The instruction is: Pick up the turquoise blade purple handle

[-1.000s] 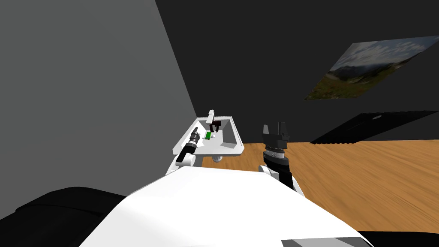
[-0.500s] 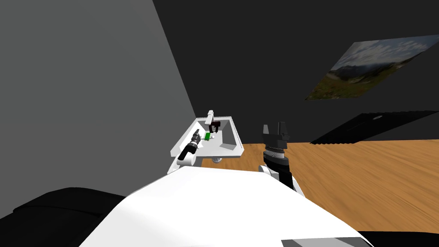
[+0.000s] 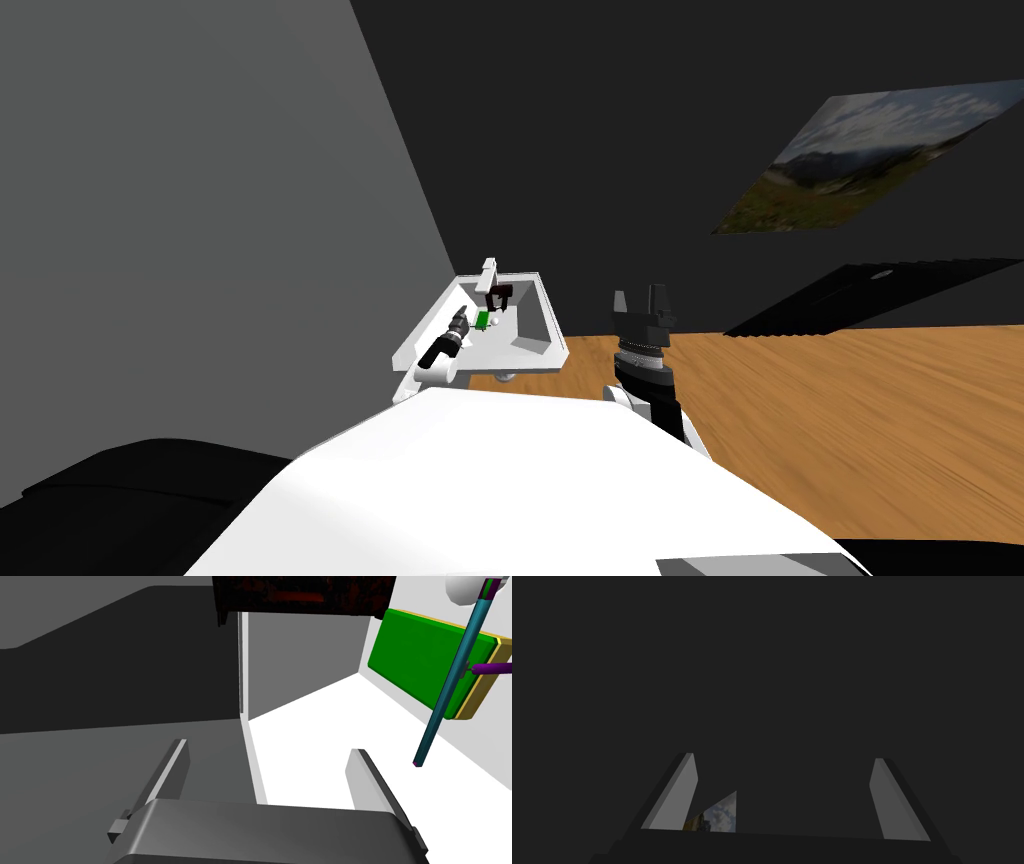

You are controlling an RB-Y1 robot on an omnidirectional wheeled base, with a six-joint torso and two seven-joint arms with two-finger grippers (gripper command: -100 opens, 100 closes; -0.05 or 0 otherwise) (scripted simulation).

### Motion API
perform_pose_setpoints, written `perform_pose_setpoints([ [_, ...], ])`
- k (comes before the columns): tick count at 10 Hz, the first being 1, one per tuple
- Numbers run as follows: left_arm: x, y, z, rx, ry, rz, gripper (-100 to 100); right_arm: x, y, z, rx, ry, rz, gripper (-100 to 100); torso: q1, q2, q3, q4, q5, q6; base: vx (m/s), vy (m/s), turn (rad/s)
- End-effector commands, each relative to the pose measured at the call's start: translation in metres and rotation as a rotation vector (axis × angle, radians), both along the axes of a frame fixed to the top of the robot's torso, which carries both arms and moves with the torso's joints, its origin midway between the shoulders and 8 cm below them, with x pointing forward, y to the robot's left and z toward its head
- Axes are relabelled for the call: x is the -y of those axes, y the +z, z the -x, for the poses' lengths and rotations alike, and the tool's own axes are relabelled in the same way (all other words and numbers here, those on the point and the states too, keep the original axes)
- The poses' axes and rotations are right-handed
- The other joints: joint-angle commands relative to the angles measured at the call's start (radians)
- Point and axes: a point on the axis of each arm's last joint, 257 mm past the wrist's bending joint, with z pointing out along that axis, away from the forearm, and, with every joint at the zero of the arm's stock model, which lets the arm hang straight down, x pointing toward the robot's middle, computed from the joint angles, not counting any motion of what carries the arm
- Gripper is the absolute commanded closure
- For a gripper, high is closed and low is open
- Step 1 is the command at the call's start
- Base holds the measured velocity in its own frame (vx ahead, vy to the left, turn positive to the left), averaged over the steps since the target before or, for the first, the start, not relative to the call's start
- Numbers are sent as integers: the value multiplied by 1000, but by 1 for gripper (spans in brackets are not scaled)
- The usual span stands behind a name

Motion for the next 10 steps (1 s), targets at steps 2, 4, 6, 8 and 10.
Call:
perform_pose_setpoints([
  [2, 0, -21, 1, -69, 3, 14, -100, 0, 0, 0, 0, 0, 0, 0, -1, -1, 0, 0, 0, 0, 42, -16, -5],
  [4, -2, -42, 2, -141, 6, 30, -100, 0, 0, 0, 0, 0, 0, 0, 0, 0, 0, 0, 0, 0, 38, -10, -9],
  [6, -3, -55, 5, -190, 9, 37, -100, 0, 0, 0, 0, 0, 0, 0, 0, 0, 0, 0, 0, 0, 26, -11, -3],
  [8, -4, -74, 8, -258, 13, 48, -100, 0, 0, 0, 0, 0, 0, 0, -1, 0, 0, 0, 0, 0, 43, -14, -9],
  [10, -5, -85, 11, -299, 16, 53, -100, 0, 0, 0, 0, 0, 0, 0, 0, 0, 0, 0, 0, 0, 27, -12, -3],
])
